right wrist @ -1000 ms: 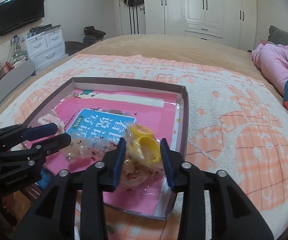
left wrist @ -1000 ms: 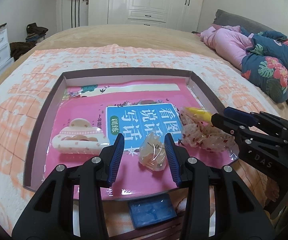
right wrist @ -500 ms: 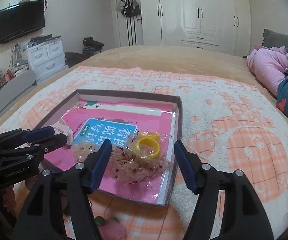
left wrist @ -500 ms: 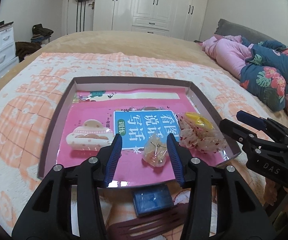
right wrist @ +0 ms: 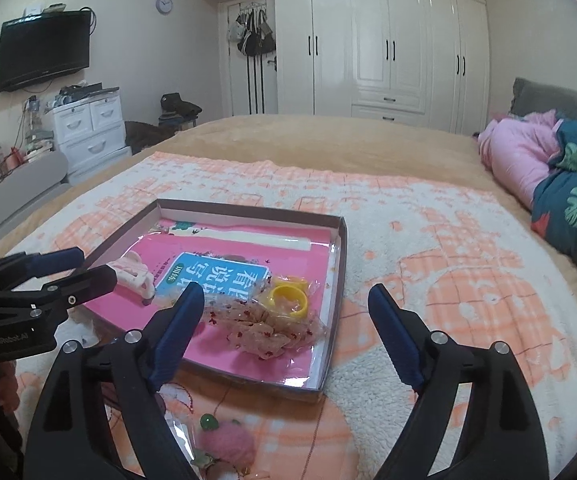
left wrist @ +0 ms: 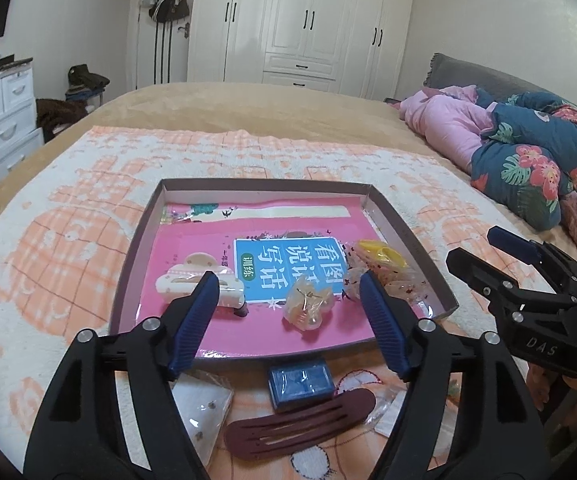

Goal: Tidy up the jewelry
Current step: 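Lift both open tools back from the tray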

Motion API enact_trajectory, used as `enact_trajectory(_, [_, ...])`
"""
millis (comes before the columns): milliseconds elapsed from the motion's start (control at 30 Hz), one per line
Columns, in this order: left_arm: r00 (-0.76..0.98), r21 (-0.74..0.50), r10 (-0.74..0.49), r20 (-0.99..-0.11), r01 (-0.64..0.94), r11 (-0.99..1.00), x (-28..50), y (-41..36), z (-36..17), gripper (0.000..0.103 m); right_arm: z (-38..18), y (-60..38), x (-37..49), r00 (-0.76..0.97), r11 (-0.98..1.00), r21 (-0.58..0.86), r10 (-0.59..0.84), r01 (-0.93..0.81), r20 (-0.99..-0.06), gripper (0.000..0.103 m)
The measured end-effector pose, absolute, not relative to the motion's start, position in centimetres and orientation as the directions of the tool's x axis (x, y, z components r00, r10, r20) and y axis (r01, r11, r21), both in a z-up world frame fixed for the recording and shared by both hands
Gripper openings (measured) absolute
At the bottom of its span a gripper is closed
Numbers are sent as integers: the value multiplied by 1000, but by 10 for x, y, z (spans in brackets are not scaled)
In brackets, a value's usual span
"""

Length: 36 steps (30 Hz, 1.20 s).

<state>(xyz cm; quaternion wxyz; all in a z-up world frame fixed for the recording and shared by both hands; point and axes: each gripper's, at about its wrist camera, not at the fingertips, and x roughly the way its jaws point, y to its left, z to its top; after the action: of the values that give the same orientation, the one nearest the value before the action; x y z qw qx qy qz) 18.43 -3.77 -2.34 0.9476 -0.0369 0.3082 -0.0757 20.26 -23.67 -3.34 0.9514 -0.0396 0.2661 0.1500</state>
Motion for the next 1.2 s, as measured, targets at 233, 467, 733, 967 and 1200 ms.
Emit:
enact_trajectory(233, [815,-115,-158,-558,113,987,169,-31,-21,80,-29,-230,186,832,947,-12,276,-321,-480,86])
enact_trajectory(467, [822,-118,-144,-551,94,989,156,-19,-21,85,-31,-225,170,830,941,-8,295,-340,-473,87])
enact_trajectory(733, [835,-116,-128,-536,78,990,139,-3,-19,86,-32,-214,154,833,931,-25,314,-365,-455,89])
enact_trajectory(967, [849,-121,-114,-516,60,991,125,13,-14,86,-34,-203,144,821,918,-32,338,-395,-460,89])
enact_trajectory(1200, [854,-115,-98,-511,46,992,115,23,-13,87,-35,-192,133,811,904,-43,359,-425,-462,89])
